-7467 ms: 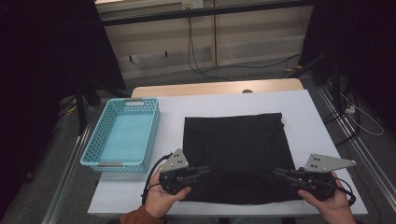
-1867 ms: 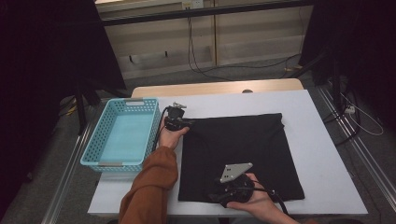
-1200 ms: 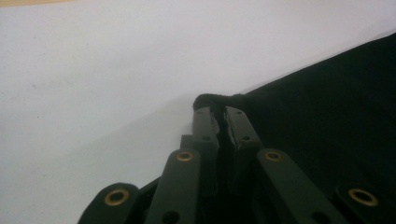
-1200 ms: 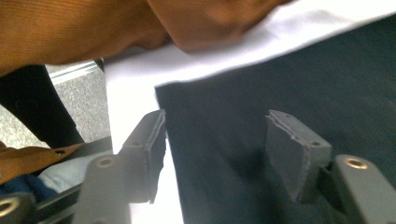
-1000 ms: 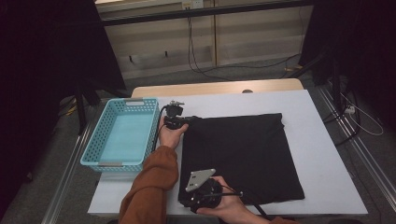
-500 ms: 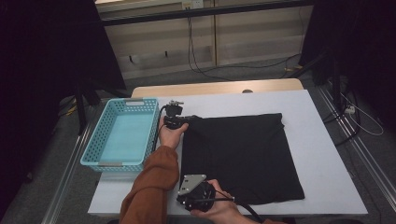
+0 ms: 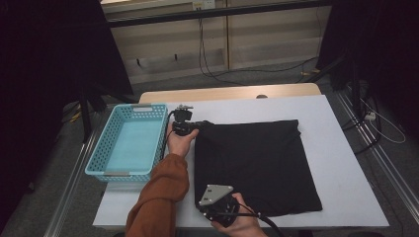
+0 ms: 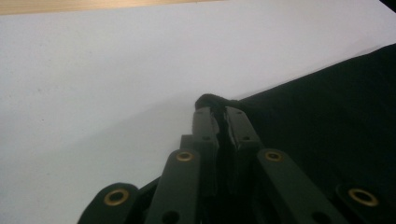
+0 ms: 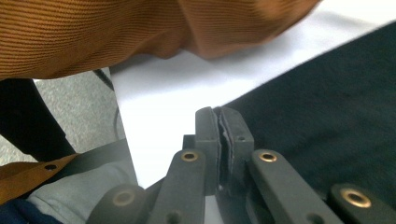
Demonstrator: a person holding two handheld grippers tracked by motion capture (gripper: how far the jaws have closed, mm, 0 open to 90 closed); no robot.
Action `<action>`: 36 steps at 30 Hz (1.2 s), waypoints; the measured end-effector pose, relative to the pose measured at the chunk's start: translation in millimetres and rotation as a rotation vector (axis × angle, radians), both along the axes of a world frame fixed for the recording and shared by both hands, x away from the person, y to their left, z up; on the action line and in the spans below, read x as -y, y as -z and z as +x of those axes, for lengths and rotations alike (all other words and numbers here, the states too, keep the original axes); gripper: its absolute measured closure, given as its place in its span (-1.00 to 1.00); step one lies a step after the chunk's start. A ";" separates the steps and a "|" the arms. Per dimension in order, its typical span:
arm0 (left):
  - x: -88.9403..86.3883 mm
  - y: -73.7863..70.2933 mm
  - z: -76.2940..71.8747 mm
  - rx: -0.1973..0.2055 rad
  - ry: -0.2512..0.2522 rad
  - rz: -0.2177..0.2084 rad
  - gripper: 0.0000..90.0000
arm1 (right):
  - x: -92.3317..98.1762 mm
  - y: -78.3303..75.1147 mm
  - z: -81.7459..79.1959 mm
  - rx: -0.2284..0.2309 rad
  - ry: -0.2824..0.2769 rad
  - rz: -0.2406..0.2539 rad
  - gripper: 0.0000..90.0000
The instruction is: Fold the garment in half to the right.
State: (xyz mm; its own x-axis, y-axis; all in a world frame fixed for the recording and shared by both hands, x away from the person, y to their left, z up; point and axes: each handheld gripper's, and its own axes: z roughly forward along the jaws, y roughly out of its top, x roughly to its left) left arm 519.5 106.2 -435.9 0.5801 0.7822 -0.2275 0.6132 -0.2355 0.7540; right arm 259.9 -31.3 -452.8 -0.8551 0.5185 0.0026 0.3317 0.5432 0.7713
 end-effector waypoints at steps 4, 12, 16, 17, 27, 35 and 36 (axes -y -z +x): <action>4.8 0.7 -0.8 0.004 0.003 -0.003 0.87 | 14.6 -2.1 -1.4 -0.011 0.022 0.033 0.93; 14.3 -0.3 -2.3 0.010 0.018 -0.007 0.86 | 41.1 -2.5 -0.9 -0.028 0.077 0.051 0.92; 16.5 0.5 -2.7 0.008 0.017 -0.010 0.86 | 50.5 -1.2 2.3 -0.018 0.099 0.053 0.74; 16.4 0.7 -2.6 0.005 0.021 -0.009 0.86 | 51.6 -1.3 2.8 -0.012 0.104 0.050 0.68; 14.4 -0.3 -1.8 0.007 0.017 -0.010 0.86 | 55.0 4.2 6.6 -0.035 0.149 0.011 0.22; 14.6 1.4 -1.1 0.001 0.010 -0.018 0.86 | 52.1 8.4 5.1 -0.052 0.131 0.011 0.39; 14.5 1.2 -1.0 0.002 0.011 -0.018 0.86 | 51.5 8.7 4.6 -0.051 0.132 0.012 0.41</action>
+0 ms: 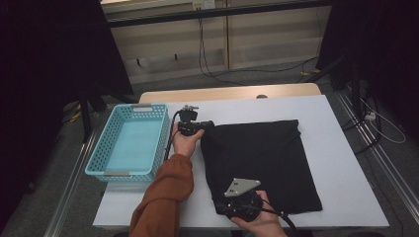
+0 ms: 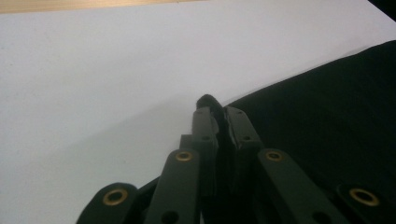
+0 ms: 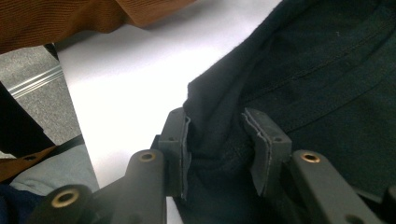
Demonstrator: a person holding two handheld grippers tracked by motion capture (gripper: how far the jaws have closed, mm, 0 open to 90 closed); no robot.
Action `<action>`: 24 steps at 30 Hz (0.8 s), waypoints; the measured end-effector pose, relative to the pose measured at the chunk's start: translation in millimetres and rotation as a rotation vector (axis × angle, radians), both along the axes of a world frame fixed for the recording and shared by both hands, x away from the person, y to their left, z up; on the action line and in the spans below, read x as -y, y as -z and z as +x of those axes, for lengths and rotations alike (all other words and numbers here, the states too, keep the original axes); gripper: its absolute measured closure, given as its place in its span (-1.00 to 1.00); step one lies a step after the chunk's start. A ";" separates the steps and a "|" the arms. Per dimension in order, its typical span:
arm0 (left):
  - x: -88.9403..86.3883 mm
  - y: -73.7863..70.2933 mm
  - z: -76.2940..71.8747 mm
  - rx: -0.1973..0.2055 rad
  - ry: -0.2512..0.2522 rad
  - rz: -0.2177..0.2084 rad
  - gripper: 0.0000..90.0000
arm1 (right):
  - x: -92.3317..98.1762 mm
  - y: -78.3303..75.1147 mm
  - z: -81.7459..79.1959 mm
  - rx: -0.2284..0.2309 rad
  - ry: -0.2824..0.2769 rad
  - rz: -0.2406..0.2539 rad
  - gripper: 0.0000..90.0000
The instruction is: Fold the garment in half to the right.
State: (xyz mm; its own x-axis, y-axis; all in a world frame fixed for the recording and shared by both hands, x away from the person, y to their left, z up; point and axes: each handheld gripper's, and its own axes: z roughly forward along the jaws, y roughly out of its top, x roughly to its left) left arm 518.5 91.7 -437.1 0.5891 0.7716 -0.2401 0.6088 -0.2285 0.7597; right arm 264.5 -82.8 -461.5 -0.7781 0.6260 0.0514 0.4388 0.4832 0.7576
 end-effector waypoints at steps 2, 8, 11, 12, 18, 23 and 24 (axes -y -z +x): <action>-0.3 -0.4 0.2 -0.001 0.000 0.000 0.86 | -1.1 0.1 -0.8 -0.004 -0.007 0.002 0.50; -0.1 -3.7 -1.1 0.009 0.009 -0.014 0.86 | -2.2 -0.6 -0.8 0.010 -0.005 -0.004 0.77; -0.5 -7.0 -1.3 0.019 0.009 -0.023 0.87 | -2.1 -1.1 -0.6 0.016 -0.006 0.001 0.79; -1.7 -8.5 -1.1 0.017 0.010 -0.029 0.87 | -2.2 -1.5 -0.7 0.019 -0.006 0.004 0.79; -9.3 -15.6 -0.5 0.024 -0.005 -0.080 0.88 | -1.7 -8.6 -0.2 0.033 -0.017 0.035 0.80; -10.7 -23.8 -2.2 0.048 -0.005 -0.082 0.89 | -0.6 -15.8 0.8 0.053 -0.032 0.064 0.80; -11.1 -25.8 -2.8 0.049 -0.007 -0.080 0.89 | -0.2 -17.1 1.2 0.051 -0.034 0.068 0.80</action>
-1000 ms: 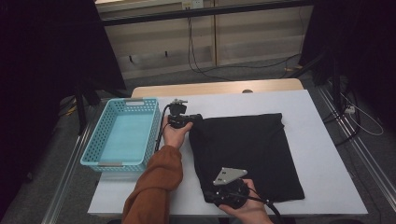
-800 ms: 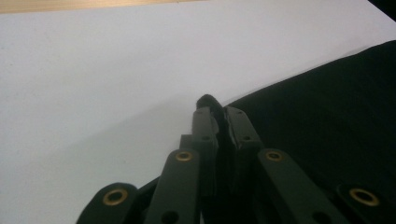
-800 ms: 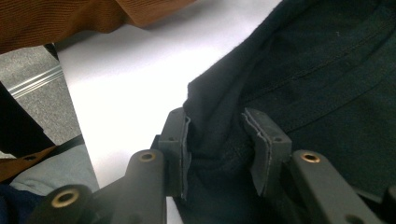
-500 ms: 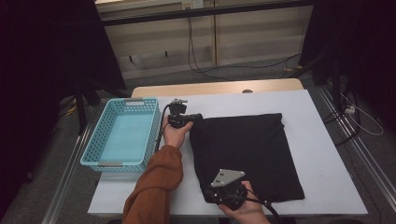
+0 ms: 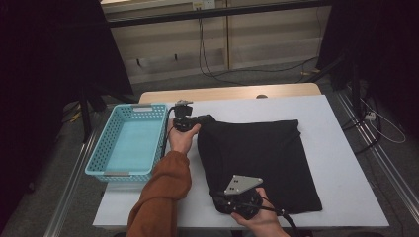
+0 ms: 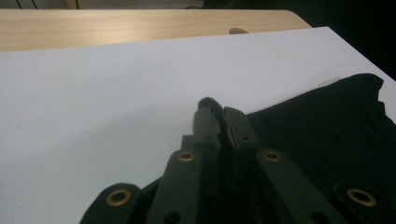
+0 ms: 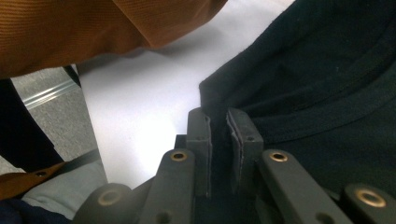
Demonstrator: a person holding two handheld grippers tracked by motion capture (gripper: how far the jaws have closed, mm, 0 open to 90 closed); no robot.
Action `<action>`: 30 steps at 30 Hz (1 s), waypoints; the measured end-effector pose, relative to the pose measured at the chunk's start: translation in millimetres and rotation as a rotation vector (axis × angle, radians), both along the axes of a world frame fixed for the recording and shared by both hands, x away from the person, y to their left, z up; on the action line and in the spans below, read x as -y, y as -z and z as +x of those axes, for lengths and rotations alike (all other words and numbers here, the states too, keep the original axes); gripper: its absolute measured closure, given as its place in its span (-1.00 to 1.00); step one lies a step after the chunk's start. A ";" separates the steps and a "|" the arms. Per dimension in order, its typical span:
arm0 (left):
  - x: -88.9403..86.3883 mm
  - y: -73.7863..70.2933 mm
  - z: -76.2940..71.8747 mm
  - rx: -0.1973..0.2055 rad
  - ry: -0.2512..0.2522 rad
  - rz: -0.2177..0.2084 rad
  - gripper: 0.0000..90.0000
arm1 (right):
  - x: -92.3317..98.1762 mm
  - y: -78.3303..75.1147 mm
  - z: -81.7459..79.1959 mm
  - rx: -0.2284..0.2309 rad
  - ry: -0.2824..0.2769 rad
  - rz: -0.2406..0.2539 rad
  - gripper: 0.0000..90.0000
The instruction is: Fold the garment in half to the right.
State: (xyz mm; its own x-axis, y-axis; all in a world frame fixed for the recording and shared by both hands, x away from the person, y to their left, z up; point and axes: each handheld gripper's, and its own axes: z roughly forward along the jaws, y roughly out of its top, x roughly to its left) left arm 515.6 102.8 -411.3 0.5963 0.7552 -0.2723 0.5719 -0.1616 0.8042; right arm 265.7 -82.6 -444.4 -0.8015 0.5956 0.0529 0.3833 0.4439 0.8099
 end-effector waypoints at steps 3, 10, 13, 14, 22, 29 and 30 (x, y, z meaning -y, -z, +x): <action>-1.5 -6.3 -1.0 0.015 -0.003 0.002 0.89 | 1.3 -3.0 0.7 0.010 0.001 0.016 0.81; -4.1 -13.3 -1.9 0.027 -0.009 -0.005 0.89 | 2.1 -12.7 -0.2 0.032 -0.009 0.042 0.81; -5.9 -16.3 -1.9 0.028 -0.021 -0.008 0.89 | 2.9 -15.2 0.1 0.035 -0.012 0.051 0.81; -6.2 -17.1 -1.8 0.027 -0.023 -0.013 0.89 | 2.8 -15.8 0.4 0.037 -0.011 0.052 0.81; -7.9 -23.2 -3.5 0.043 -0.020 -0.009 0.89 | 2.4 -23.4 0.4 0.055 -0.023 0.064 0.81; -7.3 -30.0 -3.8 0.055 -0.020 -0.006 0.89 | 2.6 -28.0 0.4 0.060 -0.027 0.077 0.81; -7.6 -30.5 -3.7 0.056 -0.020 -0.004 0.89 | 2.5 -29.2 0.1 0.061 -0.028 0.082 0.81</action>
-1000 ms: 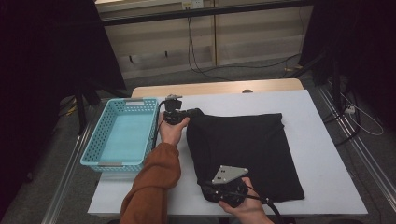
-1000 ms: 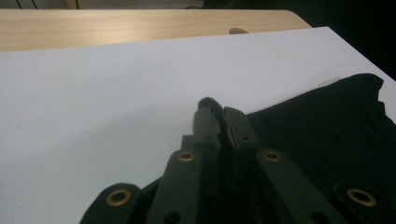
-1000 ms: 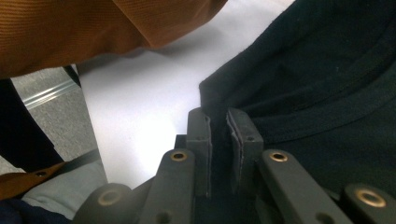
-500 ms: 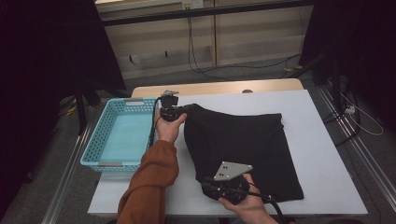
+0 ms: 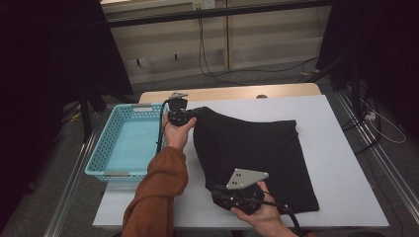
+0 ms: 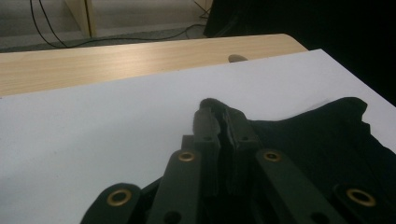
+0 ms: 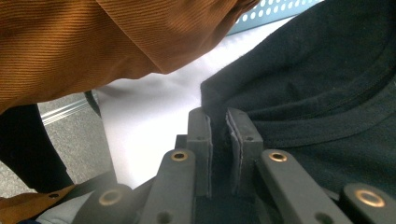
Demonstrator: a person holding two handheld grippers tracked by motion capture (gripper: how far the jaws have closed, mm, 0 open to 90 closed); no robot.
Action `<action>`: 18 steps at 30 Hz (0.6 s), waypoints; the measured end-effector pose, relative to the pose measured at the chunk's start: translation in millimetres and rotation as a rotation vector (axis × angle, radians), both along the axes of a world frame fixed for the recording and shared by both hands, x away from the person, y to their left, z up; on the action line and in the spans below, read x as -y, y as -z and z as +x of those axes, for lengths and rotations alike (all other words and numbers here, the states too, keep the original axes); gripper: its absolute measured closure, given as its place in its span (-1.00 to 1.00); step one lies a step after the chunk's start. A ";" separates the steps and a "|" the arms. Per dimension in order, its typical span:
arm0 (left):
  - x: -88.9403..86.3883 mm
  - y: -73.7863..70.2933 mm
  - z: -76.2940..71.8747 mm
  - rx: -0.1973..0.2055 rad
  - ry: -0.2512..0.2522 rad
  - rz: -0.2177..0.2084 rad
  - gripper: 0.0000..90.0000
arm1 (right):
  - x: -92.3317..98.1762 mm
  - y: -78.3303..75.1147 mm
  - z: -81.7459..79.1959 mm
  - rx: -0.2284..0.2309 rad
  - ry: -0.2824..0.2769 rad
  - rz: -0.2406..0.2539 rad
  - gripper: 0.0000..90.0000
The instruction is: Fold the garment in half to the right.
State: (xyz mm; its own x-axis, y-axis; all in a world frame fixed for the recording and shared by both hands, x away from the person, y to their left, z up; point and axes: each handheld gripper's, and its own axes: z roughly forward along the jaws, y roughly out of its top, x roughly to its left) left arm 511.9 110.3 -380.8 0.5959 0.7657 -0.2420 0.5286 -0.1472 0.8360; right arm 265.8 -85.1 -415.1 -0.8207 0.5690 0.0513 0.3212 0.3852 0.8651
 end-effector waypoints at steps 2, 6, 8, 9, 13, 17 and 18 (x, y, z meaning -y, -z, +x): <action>-0.5 -0.9 0.1 0.002 -0.002 0.001 0.89 | 0.2 -1.7 -0.1 0.001 -0.003 0.005 0.81; -1.8 -3.7 0.3 0.004 -0.006 0.006 0.89 | 0.3 -5.4 0.8 0.003 -0.004 0.018 0.81; -2.4 -5.0 0.6 0.009 -0.007 0.008 0.89 | -0.3 -6.9 1.2 0.007 -0.005 0.022 0.81; -3.1 -5.9 0.7 0.013 -0.008 0.011 0.89 | -1.0 -7.9 1.6 0.010 -0.005 0.025 0.81; -5.6 -7.8 0.4 0.013 -0.023 0.021 0.89 | -2.1 -12.6 4.2 0.021 -0.014 0.032 0.81; -8.8 -11.8 0.8 0.022 -0.030 0.012 0.89 | -3.4 -16.8 6.2 0.025 -0.017 0.041 0.81; -9.8 -12.8 0.9 0.024 -0.030 0.014 0.89 | -4.4 -18.5 6.4 0.029 -0.019 0.045 0.81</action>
State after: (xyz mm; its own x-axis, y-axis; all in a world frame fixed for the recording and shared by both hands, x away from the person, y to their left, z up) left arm 512.8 120.1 -367.9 0.5780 0.7865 -0.2175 0.5131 -0.1430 0.8464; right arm 272.2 -80.7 -396.6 -0.8328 0.5511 0.0528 0.2888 0.3512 0.8907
